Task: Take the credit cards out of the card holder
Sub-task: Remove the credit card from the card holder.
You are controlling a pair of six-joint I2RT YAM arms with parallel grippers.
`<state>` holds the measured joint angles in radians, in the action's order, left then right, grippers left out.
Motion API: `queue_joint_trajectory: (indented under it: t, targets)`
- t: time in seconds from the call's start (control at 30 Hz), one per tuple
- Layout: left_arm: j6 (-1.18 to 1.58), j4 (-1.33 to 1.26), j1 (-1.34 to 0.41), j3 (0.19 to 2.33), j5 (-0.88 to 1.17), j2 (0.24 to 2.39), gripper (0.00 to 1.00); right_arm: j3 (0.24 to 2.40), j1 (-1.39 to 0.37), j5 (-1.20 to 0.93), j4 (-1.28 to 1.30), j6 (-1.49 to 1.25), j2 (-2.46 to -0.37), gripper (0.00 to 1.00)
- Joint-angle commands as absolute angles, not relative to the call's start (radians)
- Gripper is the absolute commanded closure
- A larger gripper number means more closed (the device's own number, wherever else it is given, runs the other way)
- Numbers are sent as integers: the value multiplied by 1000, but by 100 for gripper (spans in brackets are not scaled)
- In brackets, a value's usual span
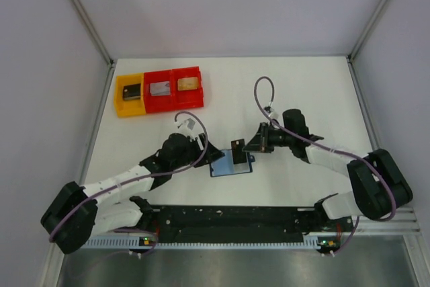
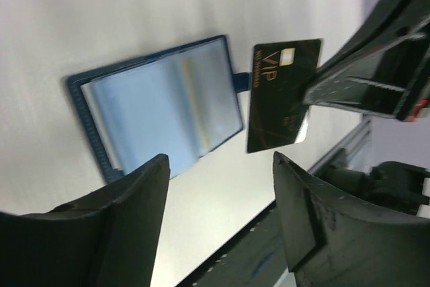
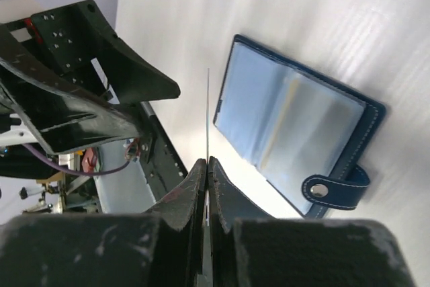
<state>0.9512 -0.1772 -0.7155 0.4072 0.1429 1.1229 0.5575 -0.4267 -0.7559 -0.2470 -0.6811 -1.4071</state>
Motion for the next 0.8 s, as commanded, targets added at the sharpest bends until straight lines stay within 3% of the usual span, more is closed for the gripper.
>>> queue_joint_trajectory:
  t: [0.0, 0.43, 0.77]
  targets:
    - [904, -369, -710, 387, 198, 1020, 28, 617, -417, -822, -258, -710, -1312, 100]
    - [943, -730, -710, 341, 442, 1018, 24, 641, -419, -1011, -430, -891, -1180, 100]
    - [1055, -965, -712, 347, 558, 1121, 47, 646, -426, -1032, -440, -899, -1175, 100]
